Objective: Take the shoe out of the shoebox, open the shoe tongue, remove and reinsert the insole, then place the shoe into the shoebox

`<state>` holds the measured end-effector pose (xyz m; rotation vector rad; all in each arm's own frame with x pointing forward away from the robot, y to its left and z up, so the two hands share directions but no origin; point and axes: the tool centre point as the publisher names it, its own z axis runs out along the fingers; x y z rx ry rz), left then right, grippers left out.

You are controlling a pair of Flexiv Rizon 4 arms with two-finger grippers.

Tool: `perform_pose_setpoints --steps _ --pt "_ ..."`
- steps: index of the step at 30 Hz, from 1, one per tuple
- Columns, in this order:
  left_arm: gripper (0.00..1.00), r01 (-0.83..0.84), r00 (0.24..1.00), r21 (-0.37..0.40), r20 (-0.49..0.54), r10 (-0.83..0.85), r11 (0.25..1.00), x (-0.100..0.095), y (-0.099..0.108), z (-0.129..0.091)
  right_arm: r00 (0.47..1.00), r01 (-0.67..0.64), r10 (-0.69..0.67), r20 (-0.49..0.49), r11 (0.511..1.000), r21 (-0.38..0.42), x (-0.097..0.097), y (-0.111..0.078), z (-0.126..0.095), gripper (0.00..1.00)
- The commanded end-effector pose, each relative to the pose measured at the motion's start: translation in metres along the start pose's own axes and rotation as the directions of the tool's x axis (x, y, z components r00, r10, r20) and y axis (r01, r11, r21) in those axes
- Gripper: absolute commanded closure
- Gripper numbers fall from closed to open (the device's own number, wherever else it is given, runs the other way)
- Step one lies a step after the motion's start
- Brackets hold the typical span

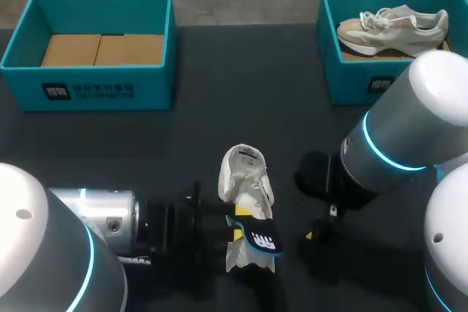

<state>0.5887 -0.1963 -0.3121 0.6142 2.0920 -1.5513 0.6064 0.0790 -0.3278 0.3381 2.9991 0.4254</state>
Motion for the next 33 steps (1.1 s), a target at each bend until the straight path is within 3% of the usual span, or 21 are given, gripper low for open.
perform_pose_setpoints --steps 1,16,21,22,23,24,33 --pt "0.75 0.002 1.000 -0.015 -0.023 -0.002 1.000 -0.003 -0.002 0.010 1.000 -0.001 0.001 0.003 1.000 -0.001 0.001 0.000 0.002 0.00" --pt "0.75 -0.009 0.998 -0.044 -0.064 0.006 0.999 -0.001 -0.001 0.019 1.000 -0.001 0.001 0.003 1.000 -0.001 0.001 0.000 0.002 0.00" --pt "0.83 -0.011 0.998 -0.048 -0.066 0.008 0.999 0.000 0.000 0.021 1.000 -0.001 0.001 0.003 1.000 -0.001 0.001 0.000 0.002 0.00" --pt "0.87 -0.011 0.998 -0.047 -0.066 0.008 0.999 0.001 0.001 0.021 1.000 -0.001 0.001 0.003 1.000 -0.001 0.001 0.000 0.002 0.00" --pt "0.98 -0.013 0.998 -0.043 -0.065 0.010 0.999 0.002 0.001 0.021 1.000 -0.001 0.001 0.003 1.000 -0.001 0.001 0.000 0.002 0.00" --pt "1.00 -0.014 0.998 -0.040 -0.063 0.011 0.999 0.002 0.001 0.020 1.000 -0.001 0.001 0.003 1.000 -0.001 0.001 0.000 0.002 0.00" --pt "1.00 -0.043 0.998 0.020 -0.044 0.044 0.999 0.004 0.009 0.016 1.000 -0.001 0.001 0.003 1.000 -0.001 0.001 0.000 0.002 0.00"
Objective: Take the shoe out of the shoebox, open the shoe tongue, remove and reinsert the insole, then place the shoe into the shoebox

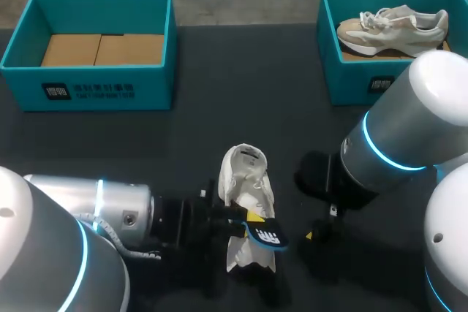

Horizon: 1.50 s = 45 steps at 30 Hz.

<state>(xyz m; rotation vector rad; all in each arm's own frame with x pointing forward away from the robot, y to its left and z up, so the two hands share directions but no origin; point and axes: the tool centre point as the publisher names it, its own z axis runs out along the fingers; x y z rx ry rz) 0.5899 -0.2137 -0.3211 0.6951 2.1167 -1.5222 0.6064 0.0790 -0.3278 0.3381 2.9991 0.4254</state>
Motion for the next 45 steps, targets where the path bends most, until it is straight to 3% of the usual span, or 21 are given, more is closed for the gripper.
perform_pose_setpoints --steps 1,18,45 --pt "1.00 -0.010 1.000 0.027 0.012 0.009 1.000 0.001 0.007 -0.003 1.000 -0.001 0.001 0.003 1.000 -0.001 0.001 0.000 0.002 0.00" --pt "1.00 -0.101 0.995 0.060 0.033 0.099 0.993 0.002 0.017 -0.002 1.000 -0.001 0.001 0.003 1.000 -0.001 0.001 0.000 0.002 0.00" --pt "1.00 -0.232 0.970 -0.038 0.062 0.234 0.972 -0.002 0.038 0.000 1.000 -0.001 0.001 0.003 1.000 -0.001 0.001 0.000 0.002 0.00"
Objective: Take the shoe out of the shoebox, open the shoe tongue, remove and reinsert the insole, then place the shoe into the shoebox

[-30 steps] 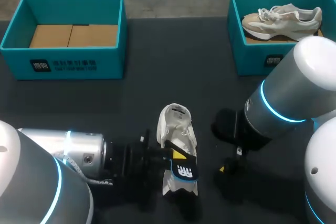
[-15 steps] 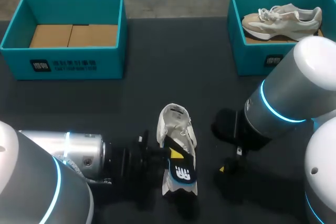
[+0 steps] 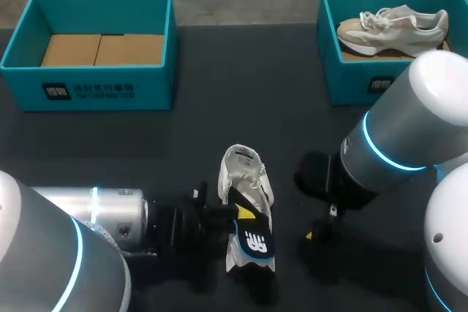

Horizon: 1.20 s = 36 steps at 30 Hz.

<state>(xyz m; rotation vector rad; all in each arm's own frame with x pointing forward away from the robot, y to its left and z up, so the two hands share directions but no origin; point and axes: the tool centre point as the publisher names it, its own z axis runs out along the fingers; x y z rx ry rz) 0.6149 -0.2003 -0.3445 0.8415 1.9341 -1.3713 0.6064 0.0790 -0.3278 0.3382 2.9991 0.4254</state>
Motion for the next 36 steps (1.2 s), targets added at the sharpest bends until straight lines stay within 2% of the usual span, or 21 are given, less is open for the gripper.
perform_pose_setpoints --steps 1,10,11,12,15,21,29,36 --pt "1.00 -0.005 1.000 -0.003 0.007 0.005 1.000 0.001 0.001 0.004 1.000 -0.001 0.001 0.003 1.000 -0.001 0.001 0.000 0.002 0.00" --pt "1.00 0.054 0.998 0.019 0.012 -0.055 0.998 0.000 -0.001 0.003 1.000 -0.001 0.001 0.003 1.000 -0.001 0.001 0.000 0.002 0.00" --pt "0.89 0.059 0.998 0.020 0.013 -0.060 0.998 0.000 -0.002 0.003 1.000 -0.001 0.001 0.003 1.000 -0.001 0.001 0.000 0.002 0.00" --pt "0.84 0.074 0.997 0.021 0.014 -0.074 0.997 -0.001 -0.003 0.003 1.000 -0.001 0.001 0.003 1.000 -0.001 0.001 0.000 0.002 0.00" --pt "0.78 0.133 0.991 0.034 0.009 -0.134 0.991 -0.003 -0.006 0.001 1.000 -0.001 0.001 0.003 1.000 -0.001 0.001 0.000 0.002 0.00" --pt "0.75 0.160 0.987 0.045 -0.003 -0.160 0.986 -0.006 -0.015 -0.001 1.000 -0.001 0.001 0.003 1.000 -0.001 0.001 0.000 0.002 0.00" --pt "0.76 0.177 0.984 0.038 -0.015 -0.177 0.983 -0.008 -0.025 -0.002 1.000 -0.001 0.001 0.003 1.000 -0.001 0.001 0.000 0.002 0.00" --pt "0.79 0.194 0.981 0.082 -0.021 -0.193 0.978 -0.011 -0.033 -0.002 1.000 -0.001 0.001 0.003 1.000 -0.001 0.001 0.000 0.002 0.00"
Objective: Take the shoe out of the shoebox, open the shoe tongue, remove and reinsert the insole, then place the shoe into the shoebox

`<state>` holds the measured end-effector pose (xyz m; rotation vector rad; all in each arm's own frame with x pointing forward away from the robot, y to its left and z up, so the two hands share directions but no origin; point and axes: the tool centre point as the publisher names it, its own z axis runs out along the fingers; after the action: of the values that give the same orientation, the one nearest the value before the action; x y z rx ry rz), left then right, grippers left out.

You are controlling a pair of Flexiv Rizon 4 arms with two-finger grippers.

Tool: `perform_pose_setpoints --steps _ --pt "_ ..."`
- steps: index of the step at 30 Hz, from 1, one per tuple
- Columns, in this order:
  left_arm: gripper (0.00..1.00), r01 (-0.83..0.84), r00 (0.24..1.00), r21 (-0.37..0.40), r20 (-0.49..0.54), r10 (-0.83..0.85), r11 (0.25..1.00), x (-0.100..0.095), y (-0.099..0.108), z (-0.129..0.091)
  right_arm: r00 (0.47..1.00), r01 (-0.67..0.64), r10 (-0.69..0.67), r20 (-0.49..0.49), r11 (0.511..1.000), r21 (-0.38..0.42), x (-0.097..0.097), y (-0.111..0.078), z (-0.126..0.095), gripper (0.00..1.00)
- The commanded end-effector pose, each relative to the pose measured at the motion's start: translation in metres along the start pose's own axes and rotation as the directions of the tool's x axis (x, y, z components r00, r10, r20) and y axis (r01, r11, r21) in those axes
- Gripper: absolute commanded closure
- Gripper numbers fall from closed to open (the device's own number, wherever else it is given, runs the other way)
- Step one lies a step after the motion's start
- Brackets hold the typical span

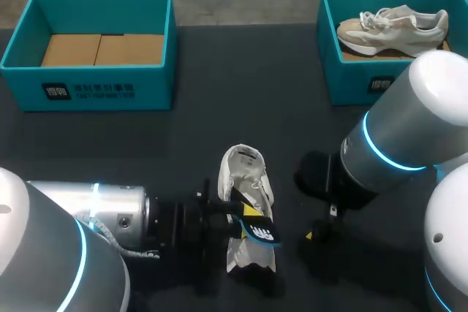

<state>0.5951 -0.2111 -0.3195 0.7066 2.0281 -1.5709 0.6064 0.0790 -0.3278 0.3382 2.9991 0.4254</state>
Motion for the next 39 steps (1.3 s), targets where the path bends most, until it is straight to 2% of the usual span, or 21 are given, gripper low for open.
perform_pose_setpoints --steps 1,3,5,7,8,18,39 --pt "0.80 -0.005 1.000 0.008 -0.003 0.005 1.000 -0.001 -0.001 -0.003 1.000 -0.001 0.001 0.003 1.000 -0.001 0.001 0.000 0.002 0.00" --pt "0.84 -0.003 1.000 0.015 -0.004 0.003 1.000 -0.001 -0.001 -0.002 1.000 -0.001 0.001 0.003 1.000 -0.001 0.001 0.000 0.002 0.00" --pt "0.94 0.005 1.000 0.023 -0.005 -0.005 1.000 -0.001 -0.003 -0.002 1.000 -0.001 0.001 0.003 1.000 -0.001 0.001 0.000 0.002 0.00" --pt "0.95 0.005 1.000 0.029 -0.009 -0.005 1.000 0.000 -0.004 -0.001 1.000 -0.001 0.001 0.003 1.000 -0.001 0.001 0.000 0.002 0.00" --pt "1.00 0.005 1.000 0.031 -0.011 -0.004 0.999 0.000 -0.004 -0.001 1.000 -0.001 0.001 0.003 1.000 -0.001 0.001 0.000 0.002 0.00" --pt "1.00 -0.064 0.998 0.062 -0.003 0.064 0.996 0.005 0.001 -0.001 1.000 -0.001 0.001 0.003 1.000 -0.001 0.001 0.000 0.002 0.00" --pt "1.00 -0.178 0.984 -0.026 0.002 0.179 0.984 0.004 0.027 0.001 1.000 -0.001 0.001 0.003 1.000 -0.001 0.001 0.000 0.002 0.00"
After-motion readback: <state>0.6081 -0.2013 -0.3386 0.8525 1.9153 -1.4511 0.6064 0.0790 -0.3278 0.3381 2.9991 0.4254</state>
